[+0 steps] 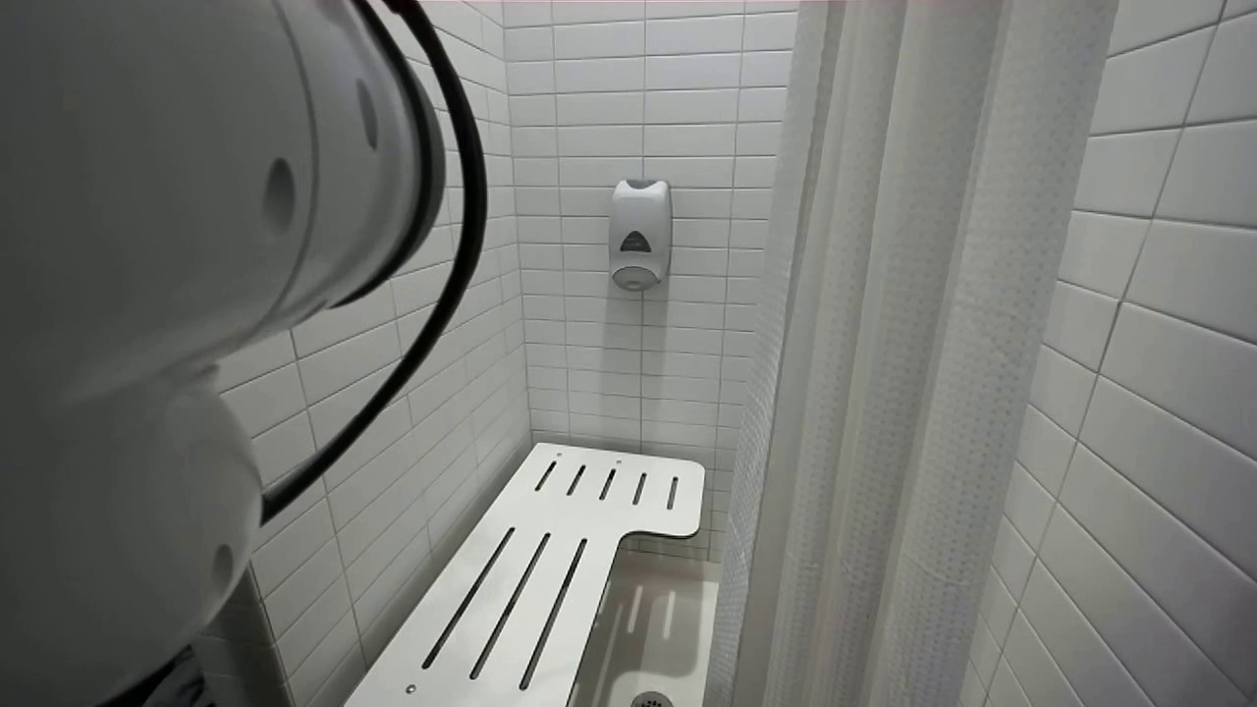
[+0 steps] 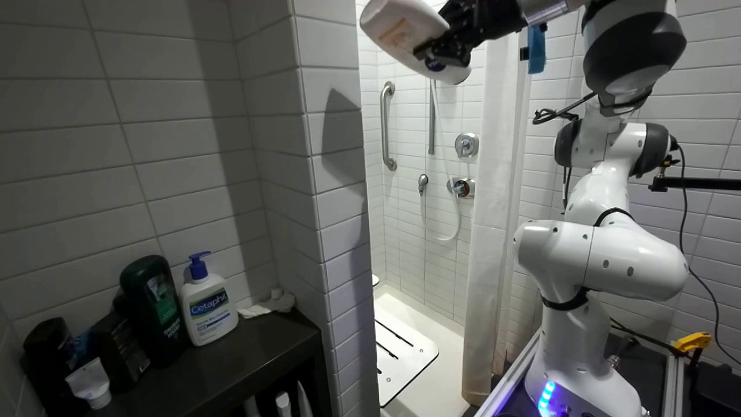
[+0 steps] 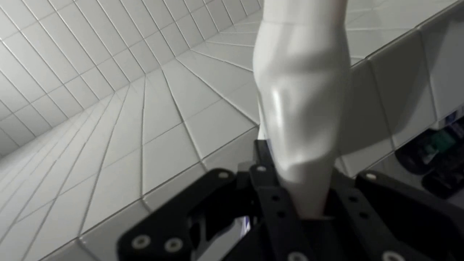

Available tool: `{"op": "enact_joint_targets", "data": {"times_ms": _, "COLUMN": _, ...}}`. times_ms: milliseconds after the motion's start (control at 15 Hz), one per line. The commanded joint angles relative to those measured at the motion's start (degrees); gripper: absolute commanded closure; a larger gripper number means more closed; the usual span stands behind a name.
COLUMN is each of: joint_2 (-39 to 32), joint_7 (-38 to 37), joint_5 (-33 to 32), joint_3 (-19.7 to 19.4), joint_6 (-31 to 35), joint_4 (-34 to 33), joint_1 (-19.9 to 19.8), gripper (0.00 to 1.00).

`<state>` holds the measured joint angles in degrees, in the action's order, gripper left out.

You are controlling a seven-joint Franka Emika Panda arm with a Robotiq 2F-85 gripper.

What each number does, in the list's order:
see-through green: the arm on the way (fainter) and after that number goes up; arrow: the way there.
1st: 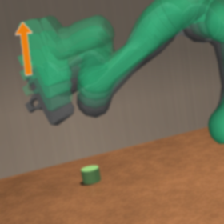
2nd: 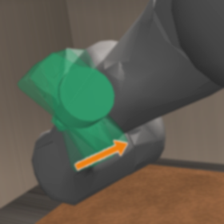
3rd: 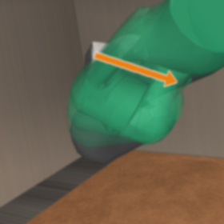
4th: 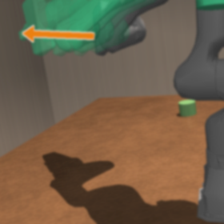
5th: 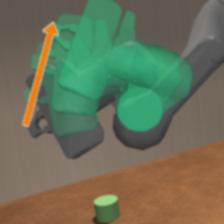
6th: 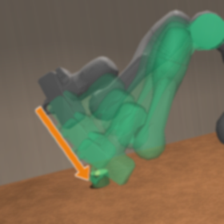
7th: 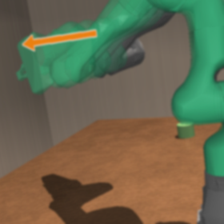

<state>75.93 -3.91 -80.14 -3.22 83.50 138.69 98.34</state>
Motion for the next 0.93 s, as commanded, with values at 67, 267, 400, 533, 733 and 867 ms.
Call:
{"op": "enact_joint_targets", "data": {"times_ms": 67, "joint_2": -3.9, "joint_7": -4.1, "joint_5": 0.9, "joint_3": -0.8, "joint_6": 8.6, "joint_4": -8.9, "joint_1": -6.1, "gripper": 0.95}}
{"op": "enact_joint_targets", "data": {"times_ms": 267, "joint_2": -4.5, "joint_7": -5.7, "joint_5": 1.8, "joint_3": -1.0, "joint_6": 13.1, "joint_4": -11.8, "joint_1": -10.5, "gripper": 0.95}}
{"op": "enact_joint_targets", "data": {"times_ms": 400, "joint_2": -4.4, "joint_7": -7.3, "joint_5": 2.6, "joint_3": -1.2, "joint_6": 15.0, "joint_4": -13.7, "joint_1": -14.4, "gripper": 0.95}}
{"op": "enact_joint_targets", "data": {"times_ms": 533, "joint_2": -3.6, "joint_7": -8.8, "joint_5": 4.0, "joint_3": -2.1, "joint_6": 16.0, "joint_4": -16.0, "joint_1": -18.6, "gripper": 0.95}}
{"op": "enact_joint_targets", "data": {"times_ms": 733, "joint_2": -3.2, "joint_7": -9.6, "joint_5": 6.5, "joint_3": -4.0, "joint_6": 17.2, "joint_4": -18.8, "joint_1": -25.4, "gripper": 0.95}}
{"op": "enact_joint_targets", "data": {"times_ms": 867, "joint_2": -2.3, "joint_7": -9.7, "joint_5": 10.6, "joint_3": -6.9, "joint_6": 18.2, "joint_4": -19.0, "joint_1": -29.1, "gripper": 0.95}}
